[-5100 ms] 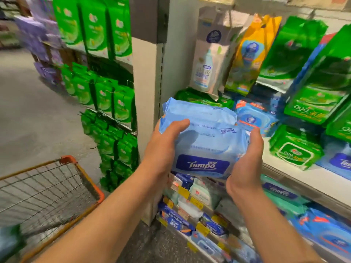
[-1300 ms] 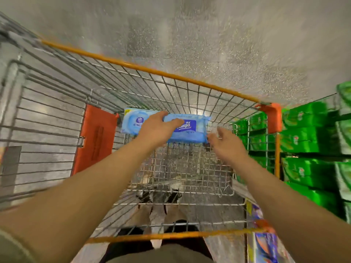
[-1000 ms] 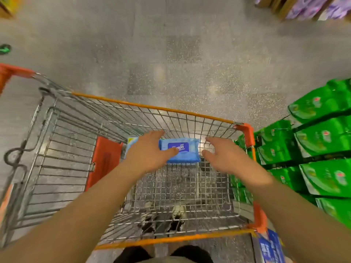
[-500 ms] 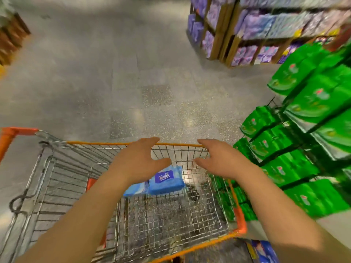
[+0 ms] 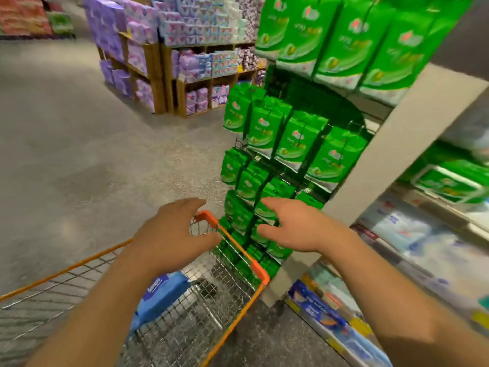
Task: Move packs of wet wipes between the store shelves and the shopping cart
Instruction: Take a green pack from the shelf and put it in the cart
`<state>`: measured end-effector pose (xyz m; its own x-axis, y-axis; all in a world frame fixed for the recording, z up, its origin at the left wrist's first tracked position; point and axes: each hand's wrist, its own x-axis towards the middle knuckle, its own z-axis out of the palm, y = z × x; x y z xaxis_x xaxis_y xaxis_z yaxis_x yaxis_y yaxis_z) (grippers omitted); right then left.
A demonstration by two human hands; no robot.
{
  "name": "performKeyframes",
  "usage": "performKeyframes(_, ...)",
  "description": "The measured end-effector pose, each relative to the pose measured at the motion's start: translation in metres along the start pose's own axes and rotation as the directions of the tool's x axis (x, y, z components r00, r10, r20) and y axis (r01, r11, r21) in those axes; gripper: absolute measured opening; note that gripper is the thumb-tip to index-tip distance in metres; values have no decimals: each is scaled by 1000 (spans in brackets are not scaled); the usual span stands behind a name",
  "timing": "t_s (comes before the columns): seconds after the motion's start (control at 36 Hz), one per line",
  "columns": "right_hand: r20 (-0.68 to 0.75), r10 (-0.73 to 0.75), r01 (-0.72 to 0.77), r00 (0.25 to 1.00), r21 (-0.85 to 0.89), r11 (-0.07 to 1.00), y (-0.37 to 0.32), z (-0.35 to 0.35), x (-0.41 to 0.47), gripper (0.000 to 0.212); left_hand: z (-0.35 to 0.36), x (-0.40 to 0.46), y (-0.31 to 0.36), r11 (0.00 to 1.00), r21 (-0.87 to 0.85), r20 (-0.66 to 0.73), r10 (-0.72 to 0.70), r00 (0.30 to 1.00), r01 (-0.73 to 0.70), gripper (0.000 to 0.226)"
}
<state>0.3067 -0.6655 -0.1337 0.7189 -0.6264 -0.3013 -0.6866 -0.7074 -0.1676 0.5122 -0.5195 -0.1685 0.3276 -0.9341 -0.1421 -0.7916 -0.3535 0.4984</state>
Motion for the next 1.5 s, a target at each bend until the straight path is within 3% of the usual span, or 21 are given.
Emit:
performKeyframes(0.19, -66, 235, -234, 970, 24, 972, 63, -10, -80, 75, 23, 10, 73, 979, -23, 78, 203, 976, -202, 90)
performKeyframes(0.36, -113, 421, -404, 900, 147, 903, 120, -9, -156, 62, 48, 20, 153, 933, 30, 135, 351, 926, -358, 90)
performKeyframes(0.56, -118, 580, -544, 806, 239, 804, 194, 4, -244, 75, 91, 13, 254, 876, 36, 183, 468, 865, -482, 86)
performKeyframes(0.69, -148, 677, -581, 721, 401, 708, 243, 16, -303, 76, 122, -2, 329, 846, 21, 196, 519, 832, -533, 83)
performKeyframes(0.86, -170, 722, -599, 670, 450, 662, 293, 26, -362, 78, 158, -15, 406, 815, 30, 227, 558, 798, -579, 81)
performKeyframes(0.94, -192, 734, -607, 652, 447, 657, 313, 27, -387, 64, 176, -16, 434, 806, 46, 236, 565, 790, -590, 82)
performKeyframes(1.17, -152, 786, -634, 599, 510, 581, 364, 38, -433, 72, 206, -17, 483, 784, -10, 254, 602, 757, -621, 80)
performKeyframes(1.39, -163, 804, -622, 572, 553, 554, 390, 42, -449, 56, 226, 1, 520, 721, 40, 214, 670, 710, -692, 73)
performKeyframes(1.5, -158, 829, -647, 536, 554, 524, 414, 47, -442, 66, 239, 17, 533, 713, 4, 206, 686, 698, -701, 74)
